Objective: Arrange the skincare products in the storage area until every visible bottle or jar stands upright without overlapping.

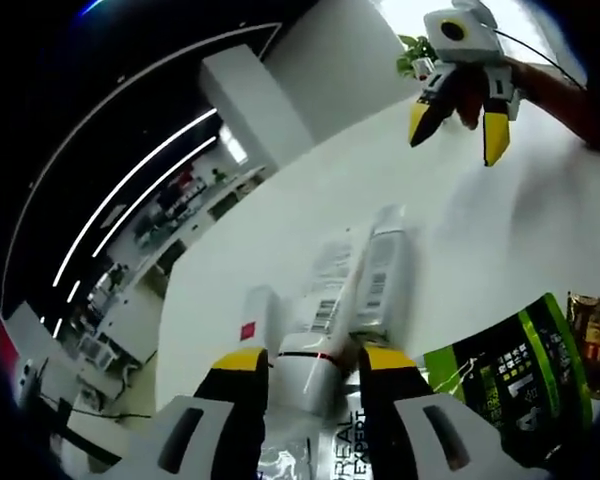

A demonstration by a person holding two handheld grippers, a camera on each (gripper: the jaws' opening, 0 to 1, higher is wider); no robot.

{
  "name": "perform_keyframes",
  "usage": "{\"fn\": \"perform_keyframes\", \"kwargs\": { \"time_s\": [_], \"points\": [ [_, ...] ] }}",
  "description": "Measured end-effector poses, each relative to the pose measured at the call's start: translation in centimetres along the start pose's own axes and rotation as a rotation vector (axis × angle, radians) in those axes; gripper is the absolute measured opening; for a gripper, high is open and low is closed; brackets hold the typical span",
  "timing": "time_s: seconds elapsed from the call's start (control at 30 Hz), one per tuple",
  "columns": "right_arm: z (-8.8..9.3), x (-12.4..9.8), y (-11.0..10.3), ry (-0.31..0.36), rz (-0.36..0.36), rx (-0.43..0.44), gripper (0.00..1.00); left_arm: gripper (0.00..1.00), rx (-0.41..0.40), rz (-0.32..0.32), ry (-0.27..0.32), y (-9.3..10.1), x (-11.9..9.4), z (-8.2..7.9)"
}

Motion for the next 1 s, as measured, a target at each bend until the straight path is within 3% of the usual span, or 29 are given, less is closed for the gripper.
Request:
{"fn": "perform_keyframes", "kwargs": {
  "time_s": [0.5,1.0],
  "points": [
    [0.6,0.8,0.5,0.008,-0.002,0.056,0.41,0.31,-0.052,0.003,0.014,0.2,0.3,0.1],
    [0.8,2.7,2.5,0.049,0.057,0.139,0.35,0.29,-0.079,0.001,0.034,0.3,0.5,0.2]
  ]
}}
Point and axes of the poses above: the point that each gripper's makers call its tool centre point, and the gripper's own axes: x roughly forward along the fingers, y roughly to its right, z roughly out of its underside, the point moved 4 cm from there along -x, roughly backward along the fingers, and after that the axes turned 8 degrees about z, right-handed, at the moved point
